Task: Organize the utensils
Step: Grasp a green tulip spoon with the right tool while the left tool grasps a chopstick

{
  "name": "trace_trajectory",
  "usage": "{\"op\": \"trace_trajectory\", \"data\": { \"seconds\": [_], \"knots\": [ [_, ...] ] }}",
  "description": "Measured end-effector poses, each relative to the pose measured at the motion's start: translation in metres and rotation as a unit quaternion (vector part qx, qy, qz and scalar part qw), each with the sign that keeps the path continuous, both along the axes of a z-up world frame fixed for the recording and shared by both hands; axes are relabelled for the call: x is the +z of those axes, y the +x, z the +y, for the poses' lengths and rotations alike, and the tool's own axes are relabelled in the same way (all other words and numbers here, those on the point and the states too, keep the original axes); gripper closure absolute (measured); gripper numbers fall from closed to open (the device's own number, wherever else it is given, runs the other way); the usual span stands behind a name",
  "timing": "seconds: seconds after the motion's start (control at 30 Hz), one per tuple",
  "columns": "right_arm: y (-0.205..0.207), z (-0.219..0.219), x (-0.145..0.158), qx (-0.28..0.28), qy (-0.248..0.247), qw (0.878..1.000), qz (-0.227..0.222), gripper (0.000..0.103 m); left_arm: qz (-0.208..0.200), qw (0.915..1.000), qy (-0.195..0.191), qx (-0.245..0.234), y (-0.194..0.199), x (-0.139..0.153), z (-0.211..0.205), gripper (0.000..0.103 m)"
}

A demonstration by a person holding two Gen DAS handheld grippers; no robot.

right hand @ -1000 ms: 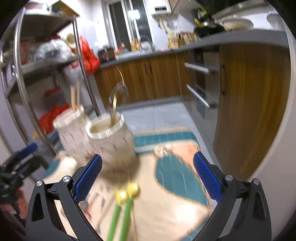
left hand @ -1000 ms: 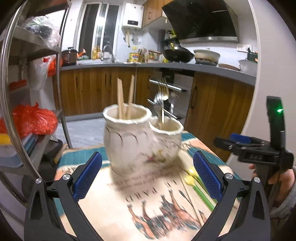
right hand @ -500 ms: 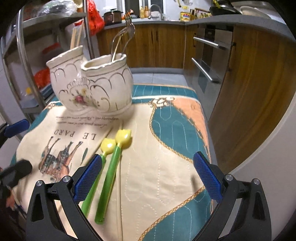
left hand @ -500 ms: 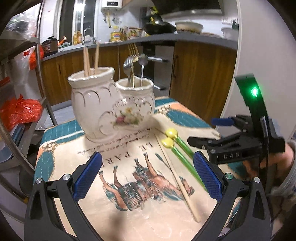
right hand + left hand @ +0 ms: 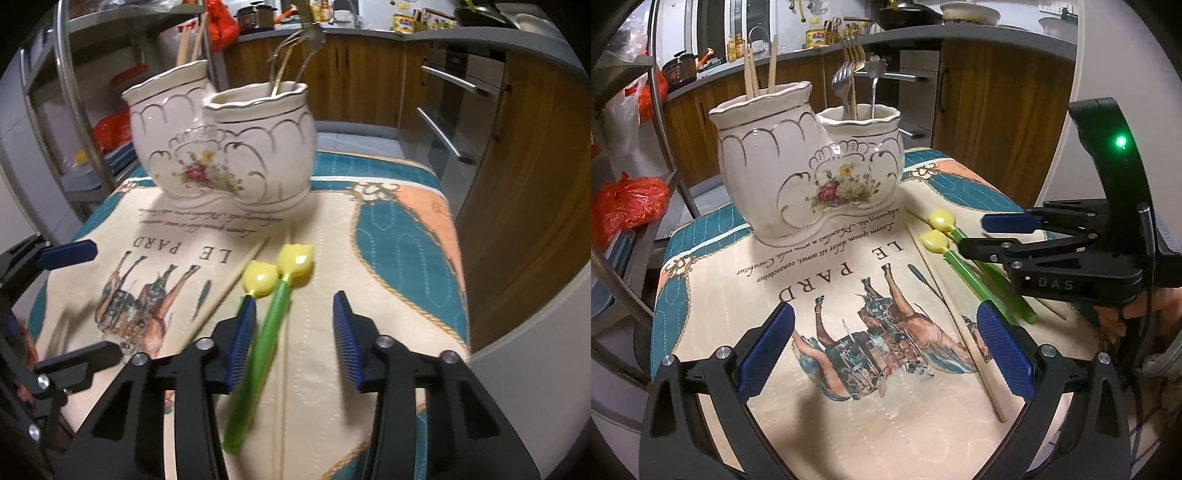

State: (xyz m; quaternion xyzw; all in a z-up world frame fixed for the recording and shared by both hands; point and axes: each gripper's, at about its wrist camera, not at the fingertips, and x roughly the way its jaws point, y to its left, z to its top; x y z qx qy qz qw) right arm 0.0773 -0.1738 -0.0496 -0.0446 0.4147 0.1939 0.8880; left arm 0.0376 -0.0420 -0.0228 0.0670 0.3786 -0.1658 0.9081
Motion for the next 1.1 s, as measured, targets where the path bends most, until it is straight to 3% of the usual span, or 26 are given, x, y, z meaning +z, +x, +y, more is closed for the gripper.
{"op": "trace_trajectory", "data": {
  "seconds": [0.2, 0.37, 0.53, 0.77, 0.83, 0.87, 0.93, 1.1],
  "knots": [
    [0.003, 0.008, -0.004, 0.006, -0.009, 1.0, 0.006, 0.078, 0.039, 0.9983, 0.022, -0.039, -0.002, -0.011, -0.013, 0.007],
    [0.003, 0.011, -0.004, 0.01, -0.012, 1.0, 0.001, 0.089, 0.045, 0.9968, 0.034, -0.056, -0.006, -0.015, -0.023, 0.021],
    [0.001, 0.01, 0.0, 0.011, -0.004, 1.0, -0.006, 0.092, 0.053, 0.9958, 0.033, -0.068, -0.008, -0.015, -0.032, 0.044],
    [-0.002, 0.003, 0.011, 0.01, 0.017, 1.0, -0.02, 0.092, 0.053, 0.9949, 0.043, -0.075, -0.008, -0.015, -0.047, 0.054],
    [-0.003, 0.001, 0.015, 0.006, 0.024, 0.999, -0.026, 0.092, 0.059, 0.9945, 0.047, -0.072, -0.005, -0.019, -0.05, 0.073],
    [-0.004, 0.0, 0.017, 0.006, 0.029, 0.999, -0.029, 0.092, 0.061, 0.9947, 0.043, -0.071, -0.003, -0.019, -0.05, 0.075],
    [-0.005, -0.001, 0.019, 0.005, 0.033, 0.999, -0.033, 0.092, 0.064, 0.9947, 0.043, -0.069, 0.0, -0.018, -0.049, 0.092],
    [-0.008, -0.004, 0.024, 0.007, 0.042, 0.998, -0.043, 0.092, 0.067, 0.9945, 0.039, -0.07, 0.003, -0.014, -0.038, 0.097]
  ]
}}
